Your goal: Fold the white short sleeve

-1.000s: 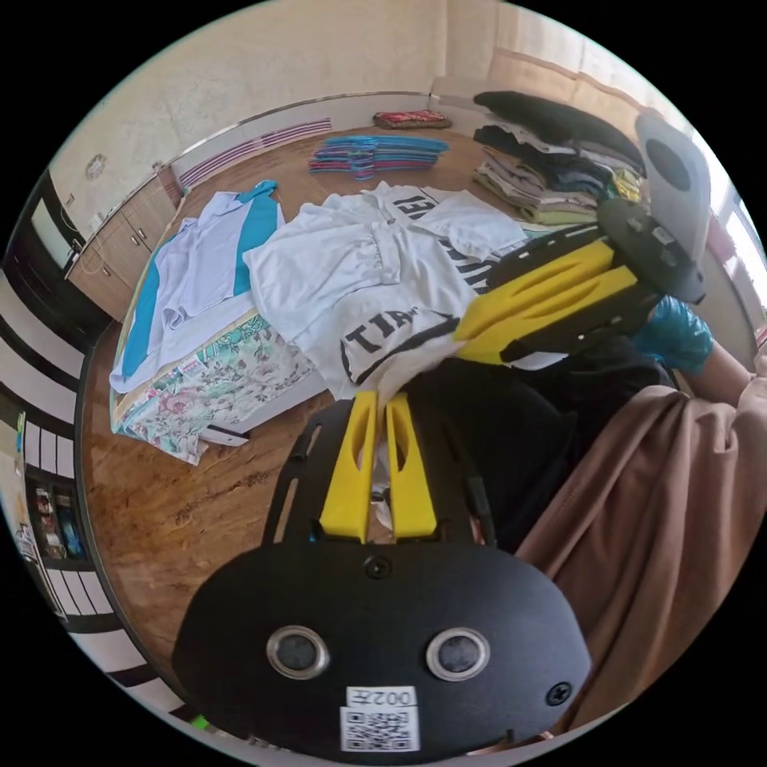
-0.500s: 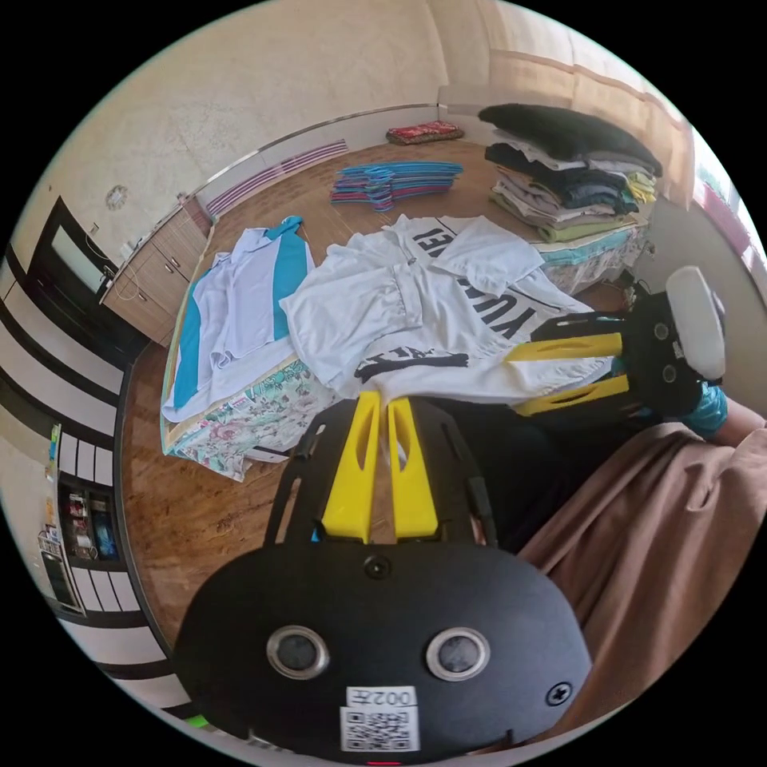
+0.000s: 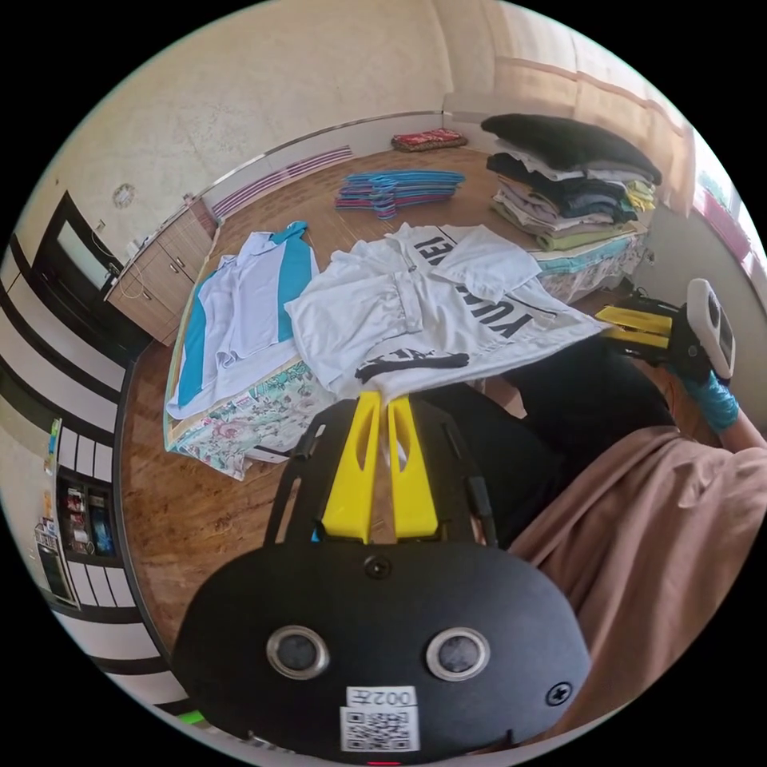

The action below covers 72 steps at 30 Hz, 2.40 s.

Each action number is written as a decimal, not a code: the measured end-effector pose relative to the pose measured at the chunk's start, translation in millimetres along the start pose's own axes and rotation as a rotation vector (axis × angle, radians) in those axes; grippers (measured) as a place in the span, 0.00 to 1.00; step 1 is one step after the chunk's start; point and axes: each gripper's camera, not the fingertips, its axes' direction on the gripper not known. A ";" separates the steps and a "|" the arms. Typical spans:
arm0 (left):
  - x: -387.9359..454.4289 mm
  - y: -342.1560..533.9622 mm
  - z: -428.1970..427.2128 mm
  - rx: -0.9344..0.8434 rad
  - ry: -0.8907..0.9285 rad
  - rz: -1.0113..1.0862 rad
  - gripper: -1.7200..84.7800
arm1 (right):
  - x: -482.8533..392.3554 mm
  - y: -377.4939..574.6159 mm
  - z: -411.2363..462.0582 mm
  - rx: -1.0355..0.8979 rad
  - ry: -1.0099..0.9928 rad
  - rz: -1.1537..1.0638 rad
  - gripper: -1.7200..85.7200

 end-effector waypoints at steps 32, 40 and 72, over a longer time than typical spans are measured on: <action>-11.5 66.8 79.3 -0.088 -0.031 -0.078 0.09 | 102.7 90.6 -23.1 0.148 -0.110 0.275 0.01; -29.4 59.6 43.8 -0.039 -0.011 0.007 0.09 | 128.3 103.8 -35.6 0.217 -0.133 0.229 0.01; -50.8 29.8 39.6 0.007 0.071 0.133 0.01 | 166.3 101.7 49.8 0.070 -0.254 0.135 0.06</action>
